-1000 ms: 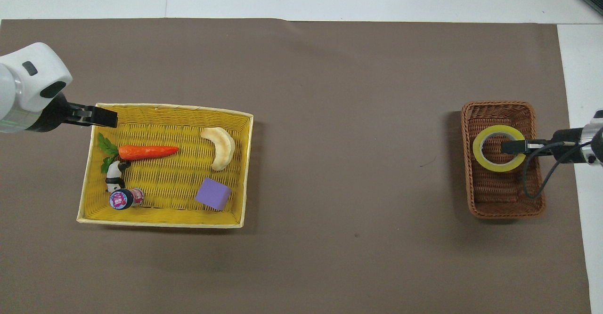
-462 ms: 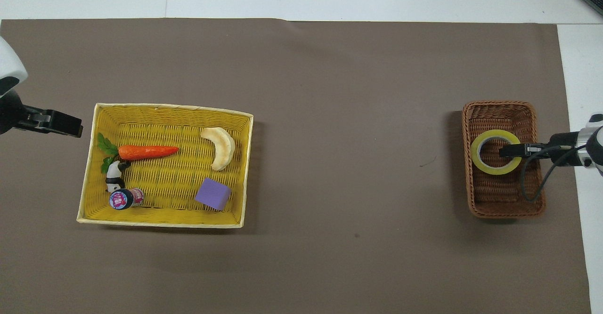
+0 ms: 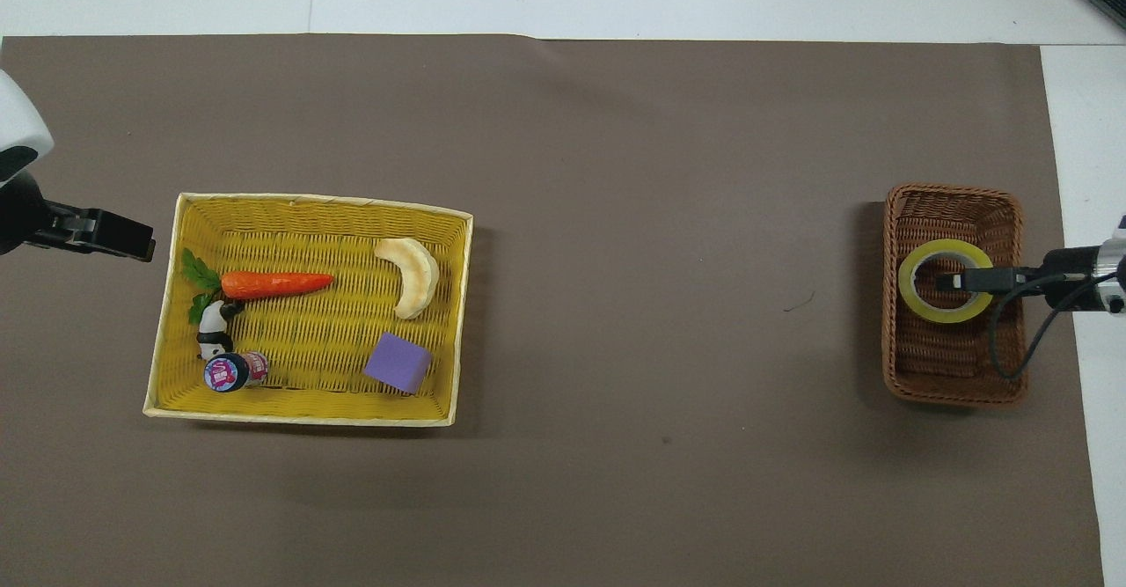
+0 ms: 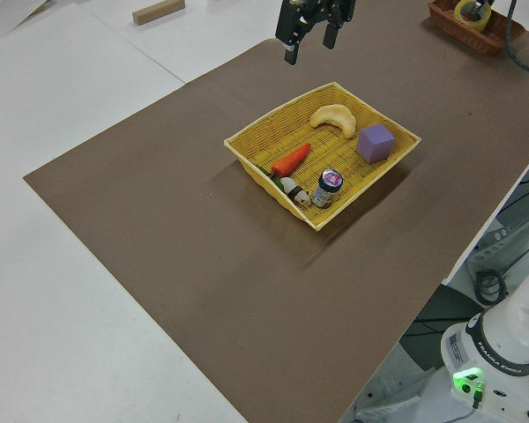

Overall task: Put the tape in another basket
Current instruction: 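Lower the tape into the wicker basket while the left gripper returns, then open the right gripper and lift it away from the tape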

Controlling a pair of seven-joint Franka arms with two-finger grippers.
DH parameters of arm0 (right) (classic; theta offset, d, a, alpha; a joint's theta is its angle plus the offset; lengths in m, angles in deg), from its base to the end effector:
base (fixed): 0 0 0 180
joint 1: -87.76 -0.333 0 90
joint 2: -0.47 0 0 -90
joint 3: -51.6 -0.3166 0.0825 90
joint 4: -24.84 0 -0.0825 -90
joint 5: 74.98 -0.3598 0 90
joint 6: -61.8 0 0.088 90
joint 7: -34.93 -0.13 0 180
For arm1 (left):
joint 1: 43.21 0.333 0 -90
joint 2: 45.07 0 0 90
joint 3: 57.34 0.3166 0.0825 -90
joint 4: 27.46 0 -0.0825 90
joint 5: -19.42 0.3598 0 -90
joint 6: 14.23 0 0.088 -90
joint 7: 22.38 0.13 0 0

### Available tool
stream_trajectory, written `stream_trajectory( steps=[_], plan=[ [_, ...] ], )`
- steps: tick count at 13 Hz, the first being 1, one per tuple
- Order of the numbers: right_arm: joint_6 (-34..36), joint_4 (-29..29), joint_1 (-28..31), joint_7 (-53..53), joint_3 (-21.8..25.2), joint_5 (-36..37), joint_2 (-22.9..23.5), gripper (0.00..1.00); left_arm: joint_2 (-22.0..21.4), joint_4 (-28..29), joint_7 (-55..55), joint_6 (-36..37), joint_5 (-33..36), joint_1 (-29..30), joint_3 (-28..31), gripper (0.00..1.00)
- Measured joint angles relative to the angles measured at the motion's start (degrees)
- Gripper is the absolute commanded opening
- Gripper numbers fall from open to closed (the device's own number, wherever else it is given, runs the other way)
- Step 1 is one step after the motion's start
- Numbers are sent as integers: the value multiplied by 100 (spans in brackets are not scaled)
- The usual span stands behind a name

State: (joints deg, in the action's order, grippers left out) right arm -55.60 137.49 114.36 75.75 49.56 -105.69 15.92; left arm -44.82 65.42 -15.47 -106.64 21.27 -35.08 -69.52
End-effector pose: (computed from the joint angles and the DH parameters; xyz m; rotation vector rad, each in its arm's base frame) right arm 0.5311 -0.2014 0.3237 -2.6535 0.0174 -0.1279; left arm 0.5330 -0.0334 0.5810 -3.0961 0.2995 0.0206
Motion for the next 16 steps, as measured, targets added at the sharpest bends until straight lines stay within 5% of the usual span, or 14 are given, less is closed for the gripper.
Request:
stream_trajectory(
  steps=[4, 9, 14, 16],
  plan=[
    [0, -497, -147, -367, -48, 71, -111, 100, 0, 0, 0, 2, 0, 0, -4, 100],
    [12, -971, -816, -1575, -71, 1337, -592, 100, 0, 0, 0, 51, -7, -43, 10, 100],
    [448, -983, -1829, -3455, -102, 2668, -1299, 100, -3, -105, 0, 158, -15, -1413, 1271, 100],
    [740, -983, -2207, -4142, -109, 2957, -1511, 100, -7, -260, 0, 311, -17, -1540, 1401, 100]
  ],
)
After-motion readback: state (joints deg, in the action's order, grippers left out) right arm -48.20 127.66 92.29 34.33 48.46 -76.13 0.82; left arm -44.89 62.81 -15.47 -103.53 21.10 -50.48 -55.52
